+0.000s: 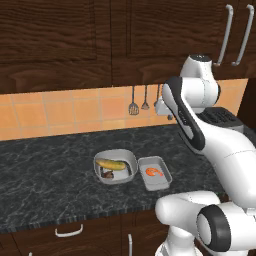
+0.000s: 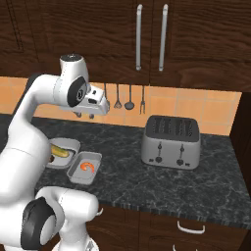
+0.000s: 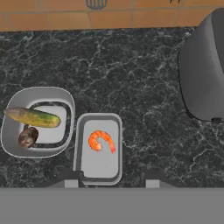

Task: Take the meat container that has the shrimp and place it on the second highest rack of the freezer. Then take the vegetable container that has the cucumber and mushroom and place it on the highest rack of the freezer.

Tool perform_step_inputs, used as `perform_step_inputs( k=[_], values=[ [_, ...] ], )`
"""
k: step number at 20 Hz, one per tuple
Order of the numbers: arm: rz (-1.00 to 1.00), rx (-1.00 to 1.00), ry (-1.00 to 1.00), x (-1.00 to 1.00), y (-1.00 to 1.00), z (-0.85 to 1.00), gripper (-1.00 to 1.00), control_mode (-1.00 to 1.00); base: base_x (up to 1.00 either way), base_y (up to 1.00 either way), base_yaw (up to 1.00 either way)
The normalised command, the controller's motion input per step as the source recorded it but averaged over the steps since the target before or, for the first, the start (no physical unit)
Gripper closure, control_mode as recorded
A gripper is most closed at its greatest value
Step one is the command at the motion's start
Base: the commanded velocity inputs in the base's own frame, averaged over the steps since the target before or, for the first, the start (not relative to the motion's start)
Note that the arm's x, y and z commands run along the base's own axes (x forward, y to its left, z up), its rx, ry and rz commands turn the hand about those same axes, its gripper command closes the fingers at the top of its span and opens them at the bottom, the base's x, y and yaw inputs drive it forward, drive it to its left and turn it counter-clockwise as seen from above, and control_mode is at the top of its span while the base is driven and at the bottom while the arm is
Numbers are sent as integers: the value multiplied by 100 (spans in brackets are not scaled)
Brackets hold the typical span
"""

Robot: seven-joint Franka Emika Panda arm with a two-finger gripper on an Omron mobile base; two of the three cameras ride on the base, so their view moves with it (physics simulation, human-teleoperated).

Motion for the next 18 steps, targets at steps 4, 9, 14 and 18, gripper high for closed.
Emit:
perform_step_inputs(
  k=[4, 9, 14, 18],
  values=[
    [0, 0, 0, -36, 0, -3, -100, -100, 0, 0, 0],
    [-18, 7, 4, -70, 0, -37, -100, -100, 0, 0, 0],
    [-26, 13, 4, -12, 0, -40, -100, -100, 0, 0, 0],
    [-16, 6, 6, 0, 0, -36, -100, -100, 0, 0, 0]
  ],
)
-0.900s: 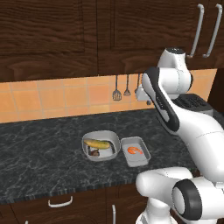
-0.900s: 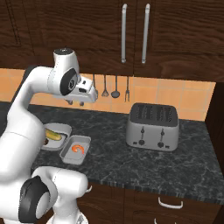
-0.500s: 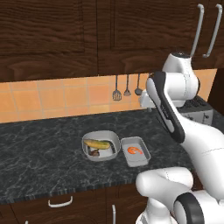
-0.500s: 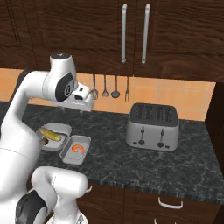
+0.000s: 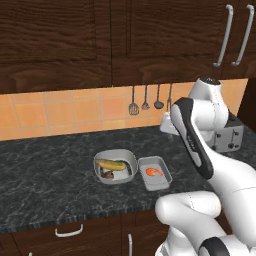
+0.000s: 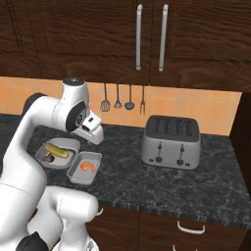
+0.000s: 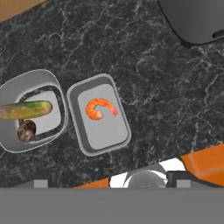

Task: Take the meat container that has the shrimp and place it on the second highest rack of the freezer. Then take the vegetable container that has the cucumber and mushroom and place it on the highest rack of the freezer.

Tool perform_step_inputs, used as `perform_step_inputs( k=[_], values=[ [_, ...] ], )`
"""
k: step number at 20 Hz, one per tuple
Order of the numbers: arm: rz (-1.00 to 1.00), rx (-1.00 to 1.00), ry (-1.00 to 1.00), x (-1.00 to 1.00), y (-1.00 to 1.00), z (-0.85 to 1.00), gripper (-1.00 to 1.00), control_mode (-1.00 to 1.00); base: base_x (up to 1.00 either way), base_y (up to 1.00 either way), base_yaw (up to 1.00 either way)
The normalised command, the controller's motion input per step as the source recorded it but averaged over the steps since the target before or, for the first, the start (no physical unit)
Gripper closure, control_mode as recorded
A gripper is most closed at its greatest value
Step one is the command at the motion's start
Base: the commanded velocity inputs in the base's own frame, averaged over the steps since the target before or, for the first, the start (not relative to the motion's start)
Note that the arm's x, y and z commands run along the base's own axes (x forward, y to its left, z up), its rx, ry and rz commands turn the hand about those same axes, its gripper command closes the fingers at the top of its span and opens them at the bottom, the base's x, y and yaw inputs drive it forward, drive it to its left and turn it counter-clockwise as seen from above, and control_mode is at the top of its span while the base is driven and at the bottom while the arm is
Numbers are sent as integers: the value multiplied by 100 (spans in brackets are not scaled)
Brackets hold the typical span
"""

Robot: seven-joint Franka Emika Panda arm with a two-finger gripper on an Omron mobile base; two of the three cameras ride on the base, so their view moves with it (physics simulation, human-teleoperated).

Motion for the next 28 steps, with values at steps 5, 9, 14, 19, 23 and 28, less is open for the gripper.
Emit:
perform_step_inputs(
  k=[5, 9, 14, 19, 23, 28],
  values=[
    [-2, 0, 0, 0, 7, -52, -100, -100, 0, 0, 0],
    [-4, -1, 4, -4, 0, -61, -100, -100, 0, 0, 0],
    [-8, 0, 11, -1, 0, -53, -100, -100, 0, 0, 0],
    [-12, 0, 9, 0, 5, -49, -100, -100, 0, 0, 0],
    [-4, 0, 5, 0, 0, -41, -100, -100, 0, 0, 0],
    [-2, 0, 1, 5, 0, -40, -100, -100, 0, 0, 0]
  ],
)
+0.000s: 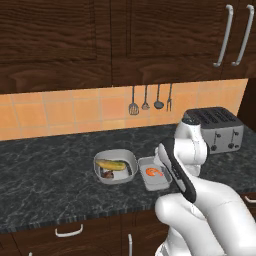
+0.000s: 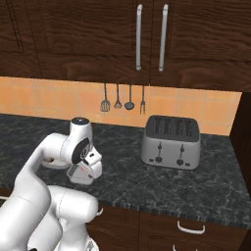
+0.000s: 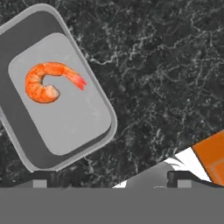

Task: Take the meat container that has the shrimp and place it on the second highest rack of the freezer. Then take the vegetable container that has the cucumber and mushroom and place it on the highest rack of the freezer.

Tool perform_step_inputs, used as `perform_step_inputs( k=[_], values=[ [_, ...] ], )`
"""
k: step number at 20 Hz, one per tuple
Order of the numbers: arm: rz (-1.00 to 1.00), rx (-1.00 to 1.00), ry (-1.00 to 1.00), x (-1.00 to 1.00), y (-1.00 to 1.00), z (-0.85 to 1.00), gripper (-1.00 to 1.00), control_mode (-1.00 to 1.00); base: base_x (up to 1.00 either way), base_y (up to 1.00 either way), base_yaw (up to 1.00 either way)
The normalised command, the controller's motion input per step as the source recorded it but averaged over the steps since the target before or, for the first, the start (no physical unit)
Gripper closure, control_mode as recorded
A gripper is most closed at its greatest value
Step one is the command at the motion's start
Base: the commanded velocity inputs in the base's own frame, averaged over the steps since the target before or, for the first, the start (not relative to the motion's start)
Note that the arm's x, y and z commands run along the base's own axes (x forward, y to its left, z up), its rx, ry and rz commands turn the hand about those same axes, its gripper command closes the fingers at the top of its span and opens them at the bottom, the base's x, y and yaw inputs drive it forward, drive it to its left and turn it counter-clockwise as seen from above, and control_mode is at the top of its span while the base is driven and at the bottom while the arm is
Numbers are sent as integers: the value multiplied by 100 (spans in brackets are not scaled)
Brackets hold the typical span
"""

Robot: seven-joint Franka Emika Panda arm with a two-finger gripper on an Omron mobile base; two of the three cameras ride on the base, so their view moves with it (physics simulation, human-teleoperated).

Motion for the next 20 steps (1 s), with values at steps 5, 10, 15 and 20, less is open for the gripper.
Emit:
perform_step_inputs(
  k=[5, 10, 15, 20],
  values=[
    [-1, 0, 0, 15, 4, -40, -100, -100, 0, 0, 0],
    [-2, 0, 2, 17, 7, -34, -100, -100, 0, 0, 0],
    [-2, 0, 2, 16, 4, -41, -100, -100, 0, 0, 0],
    [-1, 0, 0, 7, 0, -54, -100, -100, 0, 0, 0]
  ],
)
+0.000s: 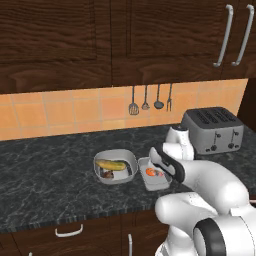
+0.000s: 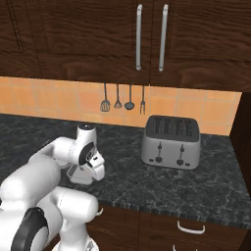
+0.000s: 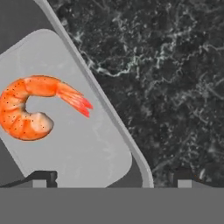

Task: Take the meat container that has the shrimp and place it on the second highest rack of the freezer. Then take the vegetable container that has the cucumber and mushroom and place it on the highest rack of the freezer.

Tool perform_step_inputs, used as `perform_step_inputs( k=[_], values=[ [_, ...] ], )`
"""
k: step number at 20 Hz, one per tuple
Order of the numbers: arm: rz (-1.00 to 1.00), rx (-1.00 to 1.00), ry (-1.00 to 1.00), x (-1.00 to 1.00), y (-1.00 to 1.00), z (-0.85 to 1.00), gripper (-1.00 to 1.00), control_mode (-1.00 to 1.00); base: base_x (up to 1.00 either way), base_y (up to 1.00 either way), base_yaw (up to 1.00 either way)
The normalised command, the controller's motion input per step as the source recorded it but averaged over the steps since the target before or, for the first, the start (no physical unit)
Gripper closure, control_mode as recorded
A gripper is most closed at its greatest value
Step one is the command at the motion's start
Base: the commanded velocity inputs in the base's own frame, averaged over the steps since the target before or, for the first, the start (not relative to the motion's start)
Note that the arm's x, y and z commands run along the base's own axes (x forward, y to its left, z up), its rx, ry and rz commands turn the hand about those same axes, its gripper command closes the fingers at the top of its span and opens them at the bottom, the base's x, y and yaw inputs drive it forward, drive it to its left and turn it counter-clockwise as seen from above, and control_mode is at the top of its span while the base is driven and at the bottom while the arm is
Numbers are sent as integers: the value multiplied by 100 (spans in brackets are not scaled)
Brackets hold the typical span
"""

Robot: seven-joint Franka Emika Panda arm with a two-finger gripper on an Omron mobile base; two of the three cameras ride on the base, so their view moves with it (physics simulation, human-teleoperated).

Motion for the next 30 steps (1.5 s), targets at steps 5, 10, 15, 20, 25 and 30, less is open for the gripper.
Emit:
perform_step_inputs(
  k=[5, 10, 15, 20, 25, 30],
  values=[
    [-1, 0, 0, 1, 0, -53, -100, -100, 0, 0, 0],
    [-1, 0, 0, 0, 5, -47, -100, -100, 0, 0, 0],
    [-3, 0, 0, 1, 8, -37, -100, -100, 0, 0, 0],
    [-1, 0, -1, 12, 1, -34, -100, -100, 0, 0, 0],
    [0, 0, -1, 23, 0, -32, -100, -100, 0, 0, 0],
    [0, 0, 0, -14, 0, -29, -100, -100, 0, 0, 0]
  ],
)
